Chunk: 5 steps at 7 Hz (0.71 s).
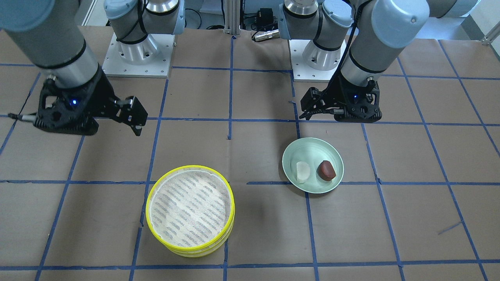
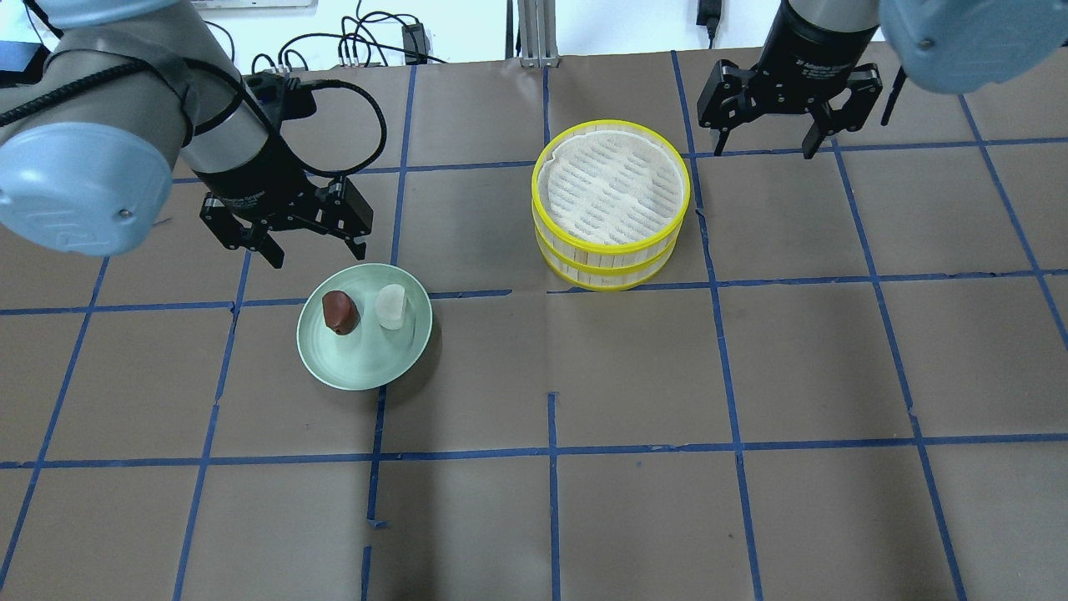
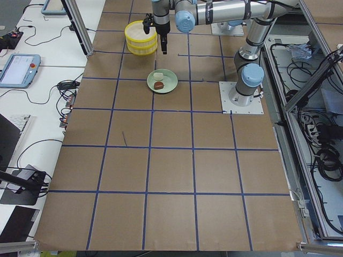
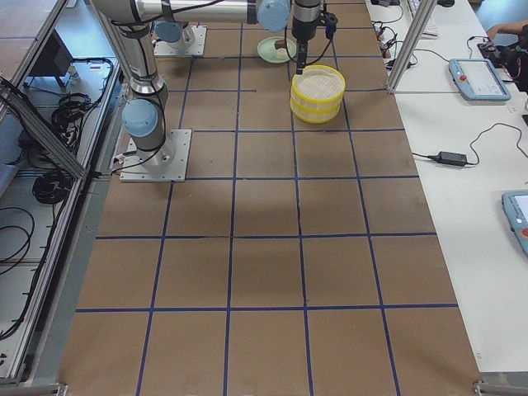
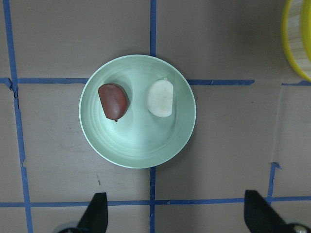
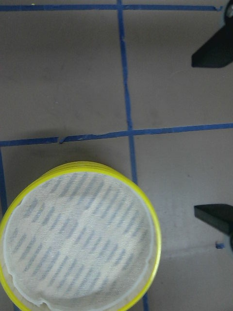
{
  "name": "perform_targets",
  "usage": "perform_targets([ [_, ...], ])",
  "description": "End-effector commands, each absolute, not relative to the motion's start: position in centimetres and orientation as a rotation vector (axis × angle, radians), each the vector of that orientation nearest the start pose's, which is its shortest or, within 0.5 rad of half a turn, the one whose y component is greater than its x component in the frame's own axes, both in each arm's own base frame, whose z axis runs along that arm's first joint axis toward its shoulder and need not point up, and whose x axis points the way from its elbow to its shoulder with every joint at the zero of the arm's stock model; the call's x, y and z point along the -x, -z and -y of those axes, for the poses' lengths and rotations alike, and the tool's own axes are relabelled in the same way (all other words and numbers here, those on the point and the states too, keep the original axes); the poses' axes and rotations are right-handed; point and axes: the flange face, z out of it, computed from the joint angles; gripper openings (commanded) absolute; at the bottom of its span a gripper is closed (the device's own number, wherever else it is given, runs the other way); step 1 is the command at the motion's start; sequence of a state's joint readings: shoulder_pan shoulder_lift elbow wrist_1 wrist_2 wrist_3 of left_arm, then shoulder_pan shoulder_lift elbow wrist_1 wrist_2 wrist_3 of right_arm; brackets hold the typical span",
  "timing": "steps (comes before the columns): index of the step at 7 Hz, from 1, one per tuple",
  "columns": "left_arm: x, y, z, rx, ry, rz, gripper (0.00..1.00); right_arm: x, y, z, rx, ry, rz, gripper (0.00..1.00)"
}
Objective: Place buns in different layers of steamer
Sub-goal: 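Lower the left gripper to the white bun while the right reaches the steamer rim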
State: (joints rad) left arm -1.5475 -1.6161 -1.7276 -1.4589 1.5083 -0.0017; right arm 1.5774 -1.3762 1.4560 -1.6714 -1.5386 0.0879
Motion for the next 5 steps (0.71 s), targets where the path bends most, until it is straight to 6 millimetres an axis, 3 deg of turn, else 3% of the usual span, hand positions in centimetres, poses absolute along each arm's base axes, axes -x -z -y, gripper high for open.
perform_targets([
  [1, 12.7, -34.2, 51.7, 0.047, -0.171, -3.202, 1.00, -14.3, -38.7, 62.7, -0.131, 0.104, -3.095, 1.00],
  [3, 12.7, -29.0, 53.3, 0.050, -0.181, -3.202, 1.00, -15.7, -32.7, 65.0, -0.104, 0.129, -3.092, 1.00],
  [5, 12.7, -27.6, 52.6, 0.045, -0.207, -3.196, 1.00, -16.2, -30.3, 65.4, -0.222, 0.101, -3.082, 1.00],
])
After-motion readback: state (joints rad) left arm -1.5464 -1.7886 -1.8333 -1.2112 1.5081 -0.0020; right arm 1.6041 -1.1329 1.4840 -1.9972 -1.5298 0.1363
